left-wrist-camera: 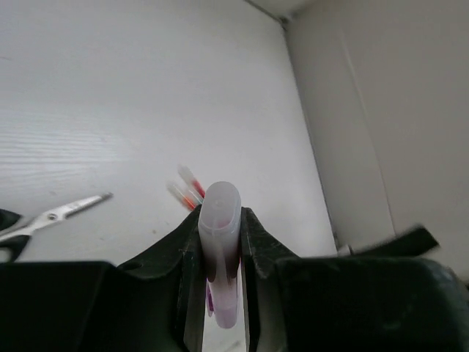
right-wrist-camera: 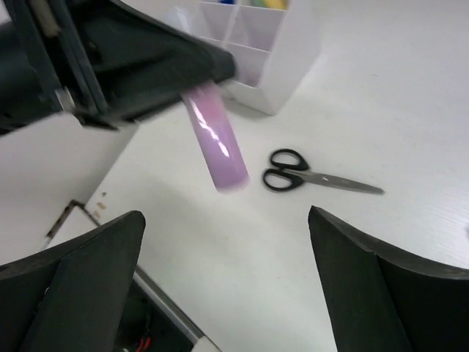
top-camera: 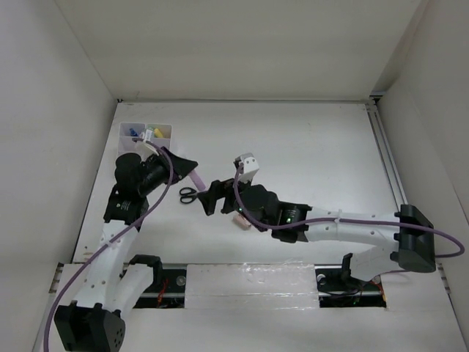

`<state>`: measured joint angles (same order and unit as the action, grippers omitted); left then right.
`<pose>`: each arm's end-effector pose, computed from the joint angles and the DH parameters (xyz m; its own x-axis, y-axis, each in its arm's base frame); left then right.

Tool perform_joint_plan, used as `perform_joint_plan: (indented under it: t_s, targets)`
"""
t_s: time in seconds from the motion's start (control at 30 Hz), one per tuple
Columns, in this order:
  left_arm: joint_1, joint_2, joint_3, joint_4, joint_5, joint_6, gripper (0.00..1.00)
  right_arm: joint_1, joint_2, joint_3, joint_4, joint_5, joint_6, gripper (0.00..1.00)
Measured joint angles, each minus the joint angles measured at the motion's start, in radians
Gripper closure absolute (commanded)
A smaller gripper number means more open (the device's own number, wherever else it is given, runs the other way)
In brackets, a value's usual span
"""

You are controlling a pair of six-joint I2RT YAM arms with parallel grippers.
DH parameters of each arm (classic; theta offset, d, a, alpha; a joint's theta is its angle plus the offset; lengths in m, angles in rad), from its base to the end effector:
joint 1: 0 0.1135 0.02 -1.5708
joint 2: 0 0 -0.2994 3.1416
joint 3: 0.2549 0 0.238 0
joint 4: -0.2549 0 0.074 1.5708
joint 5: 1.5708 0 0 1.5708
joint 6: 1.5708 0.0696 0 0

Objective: Sort the stationery into containers
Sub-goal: Pick up the pen from the center of the board, then place the pen in the storage box.

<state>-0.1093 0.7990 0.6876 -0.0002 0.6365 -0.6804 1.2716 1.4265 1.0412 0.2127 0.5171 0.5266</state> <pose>0.1703 -0.0603 0.3476 -0.5106 -0.4529 -0.7308 0.4550 0.5789 -0.6766 0.1347 0.3199 0.3557 -0.3891 0.2208 -0.8943 -0.5686 0.7063 0.4217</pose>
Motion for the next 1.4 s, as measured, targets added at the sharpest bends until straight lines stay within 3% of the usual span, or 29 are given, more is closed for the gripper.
perform_joint_plan:
  t_s: [0.23,0.53,0.67,0.9,1.4]
  targets:
    - [0.0,0.165,0.109,-0.014,-0.507,-0.066,1.0,0.0,-0.132,-0.095,-0.148,0.133,0.108,0.01]
    - [0.064,0.546,0.436,0.025,-0.879,-0.01,1.0,0.0,-0.354,-0.244,-0.235,0.138,0.164,0.01]
    - [0.068,0.647,0.528,0.097,-0.926,0.076,1.0,0.0,-0.4,-0.267,-0.254,0.116,0.171,0.01]
    - [0.067,0.718,0.541,0.209,-0.952,0.2,1.0,0.0,-0.481,-0.315,-0.292,0.084,0.179,0.01]
    - [0.066,0.874,0.551,0.272,-0.978,0.265,1.0,0.0,-0.595,-0.357,-0.323,0.078,0.193,0.01]
